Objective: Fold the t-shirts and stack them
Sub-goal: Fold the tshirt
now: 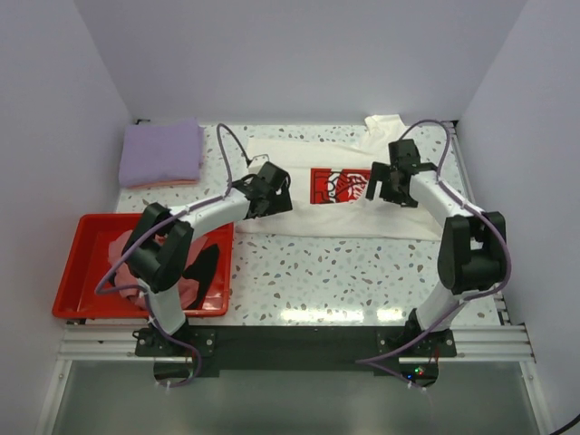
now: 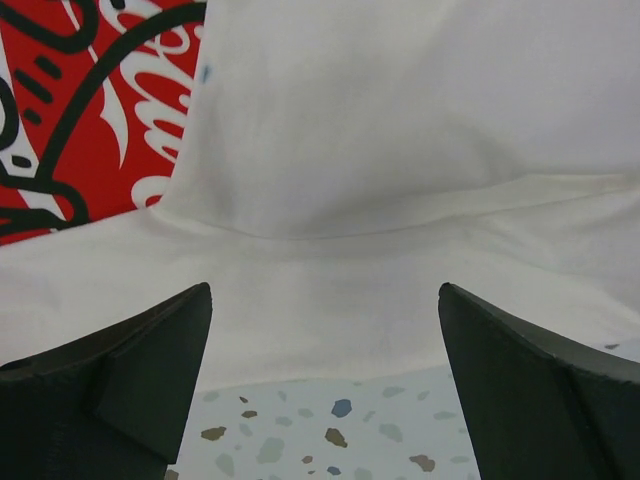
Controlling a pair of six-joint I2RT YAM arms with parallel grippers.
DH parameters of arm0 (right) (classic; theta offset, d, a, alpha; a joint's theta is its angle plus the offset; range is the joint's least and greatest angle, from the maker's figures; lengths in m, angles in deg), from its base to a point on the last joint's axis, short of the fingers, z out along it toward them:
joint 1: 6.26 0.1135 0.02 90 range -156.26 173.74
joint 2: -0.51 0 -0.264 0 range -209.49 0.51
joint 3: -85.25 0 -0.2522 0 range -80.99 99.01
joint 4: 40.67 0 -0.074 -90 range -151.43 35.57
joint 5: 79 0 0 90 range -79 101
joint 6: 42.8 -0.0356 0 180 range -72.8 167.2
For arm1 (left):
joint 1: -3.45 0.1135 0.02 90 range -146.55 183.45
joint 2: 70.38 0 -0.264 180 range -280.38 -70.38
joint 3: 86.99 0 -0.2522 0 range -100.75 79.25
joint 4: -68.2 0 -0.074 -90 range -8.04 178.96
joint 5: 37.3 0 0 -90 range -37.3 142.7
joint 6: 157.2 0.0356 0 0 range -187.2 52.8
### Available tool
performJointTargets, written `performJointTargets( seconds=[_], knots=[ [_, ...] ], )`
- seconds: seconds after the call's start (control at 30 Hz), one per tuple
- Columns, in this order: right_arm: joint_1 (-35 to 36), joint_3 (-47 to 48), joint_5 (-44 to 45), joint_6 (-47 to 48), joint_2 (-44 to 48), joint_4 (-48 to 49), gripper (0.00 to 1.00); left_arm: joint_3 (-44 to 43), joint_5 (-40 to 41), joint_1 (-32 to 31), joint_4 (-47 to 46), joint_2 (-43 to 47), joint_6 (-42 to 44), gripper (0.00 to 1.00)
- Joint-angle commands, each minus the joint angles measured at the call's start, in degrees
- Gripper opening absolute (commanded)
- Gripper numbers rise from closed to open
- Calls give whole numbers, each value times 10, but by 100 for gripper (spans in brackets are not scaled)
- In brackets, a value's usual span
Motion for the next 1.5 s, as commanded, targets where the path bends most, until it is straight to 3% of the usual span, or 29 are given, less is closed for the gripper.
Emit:
performJointTargets(
  seconds=[0.0,0.23,0.47,0.7,0.87,1.07,1.47],
  knots=[
    [-1,-16,-72,6,-23,35,99,-33,-1,-9,-22,-10,0,100],
    [6,-19,-66,7,-57,36,99,-57,-17,-19,-35,-79,-23,100],
    [5,-73,-62,-17,-56,52,99,-21,-17,-44,-29,-84,-46,100],
    [4,-164,-38,-41,-3,64,99,75,-11,-70,-30,-30,-89,100],
    [0,-242,-31,-70,88,56,99,151,-9,-92,-35,14,-116,100],
    [-2,-307,-15,-85,169,23,99,184,5,-141,-8,60,-158,100],
    [-10,-354,-1,-133,233,-22,99,232,37,-212,61,125,-249,100]
  ],
)
